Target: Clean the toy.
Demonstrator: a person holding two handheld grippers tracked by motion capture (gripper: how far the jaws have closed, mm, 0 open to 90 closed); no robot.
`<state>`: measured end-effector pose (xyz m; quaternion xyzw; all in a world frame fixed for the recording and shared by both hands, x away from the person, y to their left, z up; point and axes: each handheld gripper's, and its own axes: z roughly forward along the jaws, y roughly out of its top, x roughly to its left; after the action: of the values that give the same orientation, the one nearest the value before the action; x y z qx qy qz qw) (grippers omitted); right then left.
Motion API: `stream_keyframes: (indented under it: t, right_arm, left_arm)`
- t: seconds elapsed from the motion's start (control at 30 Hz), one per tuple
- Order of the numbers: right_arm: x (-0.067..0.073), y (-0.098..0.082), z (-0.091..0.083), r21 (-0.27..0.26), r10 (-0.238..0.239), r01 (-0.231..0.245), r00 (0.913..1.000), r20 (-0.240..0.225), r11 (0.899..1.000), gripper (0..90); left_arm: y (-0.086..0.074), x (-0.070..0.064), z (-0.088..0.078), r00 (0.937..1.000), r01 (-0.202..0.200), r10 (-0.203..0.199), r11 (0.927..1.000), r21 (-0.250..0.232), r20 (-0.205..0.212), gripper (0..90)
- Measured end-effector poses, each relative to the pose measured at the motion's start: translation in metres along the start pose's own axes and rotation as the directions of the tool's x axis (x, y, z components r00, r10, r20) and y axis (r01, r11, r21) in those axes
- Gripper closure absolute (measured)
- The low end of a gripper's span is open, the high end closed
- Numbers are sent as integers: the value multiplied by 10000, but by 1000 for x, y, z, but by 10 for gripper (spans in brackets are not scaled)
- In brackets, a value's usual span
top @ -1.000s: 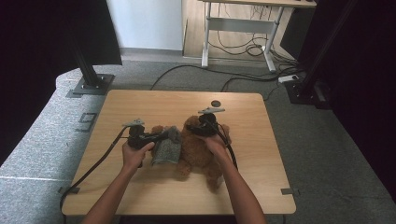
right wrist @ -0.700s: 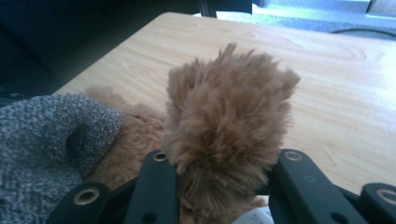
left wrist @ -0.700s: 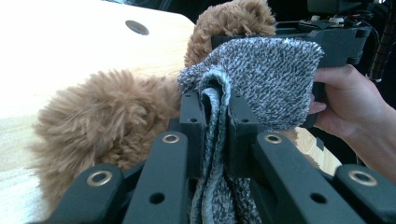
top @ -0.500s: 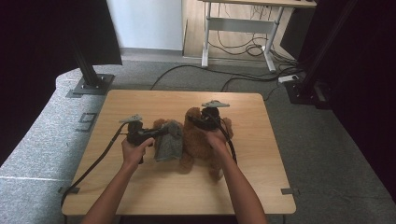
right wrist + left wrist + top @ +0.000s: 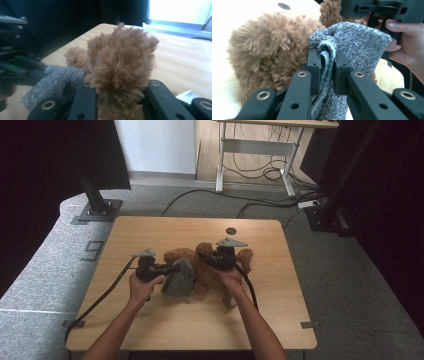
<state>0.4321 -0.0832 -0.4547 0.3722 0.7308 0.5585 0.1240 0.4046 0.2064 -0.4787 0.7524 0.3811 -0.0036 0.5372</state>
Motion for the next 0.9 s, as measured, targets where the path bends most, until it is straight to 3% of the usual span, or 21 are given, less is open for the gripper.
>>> stream_keyframes:
  t: [0.13, 0.27, 0.47, 0.63, 0.9]
  right_arm:
    - [10, -15, -6, 110, -152, 155, 9997, -211, 9998, 725]
    - [11, -26, -11, 150, 36, -29, 9989, -462, 9999, 729]
    - [23, -36, -14, 256, -247, 265, 9973, -687, 9993, 732]
    - [28, -46, -20, 185, -185, 202, 9958, -900, 9996, 734]
    - [32, -63, -29, 52, -128, 135, 9926, -1206, 9999, 735]
  left_arm:
    - [-2, -2, -8, 9999, 10, -10, 10000, 8, 135, 779]
    - [7, -7, -27, 9985, 97, -59, 9974, -719, 537, 781]
    - [29, -10, -33, 9992, 66, -18, 9927, -1208, 398, 782]
    - [38, -11, -14, 10000, 42, -39, 9968, -802, 48, 781]
    - [31, -5, 1, 9992, 375, -373, 9992, 103, -122, 781]
